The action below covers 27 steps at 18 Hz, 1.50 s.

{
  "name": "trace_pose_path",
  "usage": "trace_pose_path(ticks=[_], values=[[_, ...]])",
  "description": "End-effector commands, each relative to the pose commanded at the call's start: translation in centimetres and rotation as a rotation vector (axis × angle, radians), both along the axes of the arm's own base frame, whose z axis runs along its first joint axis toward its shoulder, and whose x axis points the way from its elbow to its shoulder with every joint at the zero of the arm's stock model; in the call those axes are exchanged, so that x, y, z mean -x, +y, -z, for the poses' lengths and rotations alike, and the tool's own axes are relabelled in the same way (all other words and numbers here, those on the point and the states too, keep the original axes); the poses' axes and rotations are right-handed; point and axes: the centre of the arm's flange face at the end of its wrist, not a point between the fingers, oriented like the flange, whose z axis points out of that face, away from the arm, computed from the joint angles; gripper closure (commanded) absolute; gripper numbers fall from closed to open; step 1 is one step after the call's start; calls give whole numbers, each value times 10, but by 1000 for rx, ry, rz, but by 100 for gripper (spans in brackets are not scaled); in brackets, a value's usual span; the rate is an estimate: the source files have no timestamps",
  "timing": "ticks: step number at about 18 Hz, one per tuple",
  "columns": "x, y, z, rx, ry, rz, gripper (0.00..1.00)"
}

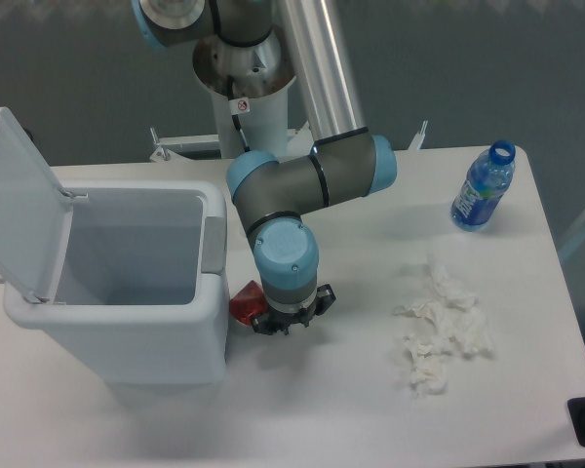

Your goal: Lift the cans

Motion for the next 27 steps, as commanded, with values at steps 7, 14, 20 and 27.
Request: trace_pose_path(ticks=[7,14,20,27], values=[[31,-2,-33,-43,49,18,36],[60,4,-92,-3,196,373,0],[80,-19,-120,47,213,751,0],[89,-29,-118,90,188,998,0]])
